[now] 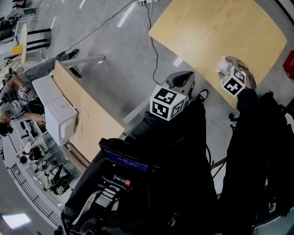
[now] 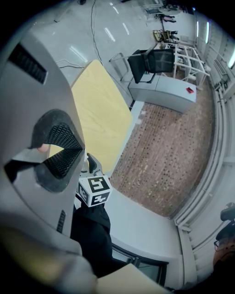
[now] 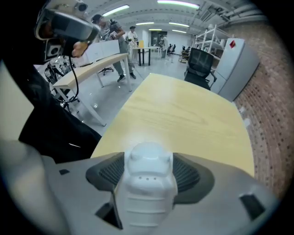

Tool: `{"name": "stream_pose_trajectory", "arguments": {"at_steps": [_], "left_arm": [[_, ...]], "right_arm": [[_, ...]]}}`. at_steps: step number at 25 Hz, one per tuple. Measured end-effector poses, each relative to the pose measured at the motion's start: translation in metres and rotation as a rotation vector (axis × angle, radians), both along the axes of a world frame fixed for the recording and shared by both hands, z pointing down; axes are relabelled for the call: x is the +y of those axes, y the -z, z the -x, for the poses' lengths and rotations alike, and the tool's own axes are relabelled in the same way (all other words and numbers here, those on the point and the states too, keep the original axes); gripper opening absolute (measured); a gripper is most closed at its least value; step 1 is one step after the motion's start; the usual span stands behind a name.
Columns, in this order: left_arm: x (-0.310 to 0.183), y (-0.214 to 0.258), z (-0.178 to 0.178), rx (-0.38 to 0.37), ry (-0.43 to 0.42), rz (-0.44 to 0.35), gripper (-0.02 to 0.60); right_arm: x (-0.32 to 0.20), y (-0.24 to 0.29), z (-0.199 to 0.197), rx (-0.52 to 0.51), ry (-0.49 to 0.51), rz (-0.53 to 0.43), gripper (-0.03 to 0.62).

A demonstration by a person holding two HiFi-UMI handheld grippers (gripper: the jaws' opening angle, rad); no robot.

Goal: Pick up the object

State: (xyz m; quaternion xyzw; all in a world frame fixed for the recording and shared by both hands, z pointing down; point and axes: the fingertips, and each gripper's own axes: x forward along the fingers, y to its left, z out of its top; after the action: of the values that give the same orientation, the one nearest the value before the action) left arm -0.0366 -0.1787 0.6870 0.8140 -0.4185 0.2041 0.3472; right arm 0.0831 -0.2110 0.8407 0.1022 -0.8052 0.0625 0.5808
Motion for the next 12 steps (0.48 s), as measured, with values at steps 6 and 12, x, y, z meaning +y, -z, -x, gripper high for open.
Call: {"name": "stream_pose_trajectory", "arguments": {"at_steps": [6, 12], "left_arm": [[-0.001, -0.002, 0.008, 0.000, 0.016, 0.005, 0.000], [-0.004, 0.006, 0.006, 0.008, 0.010, -0.002, 0.000]], "right_arm": [[-0.005, -0.005, 0.002, 0.035, -0.021, 0.023, 0.318], [-0.008, 0.009, 0.000, 0.000, -0.056, -0.003, 0.293]]}}
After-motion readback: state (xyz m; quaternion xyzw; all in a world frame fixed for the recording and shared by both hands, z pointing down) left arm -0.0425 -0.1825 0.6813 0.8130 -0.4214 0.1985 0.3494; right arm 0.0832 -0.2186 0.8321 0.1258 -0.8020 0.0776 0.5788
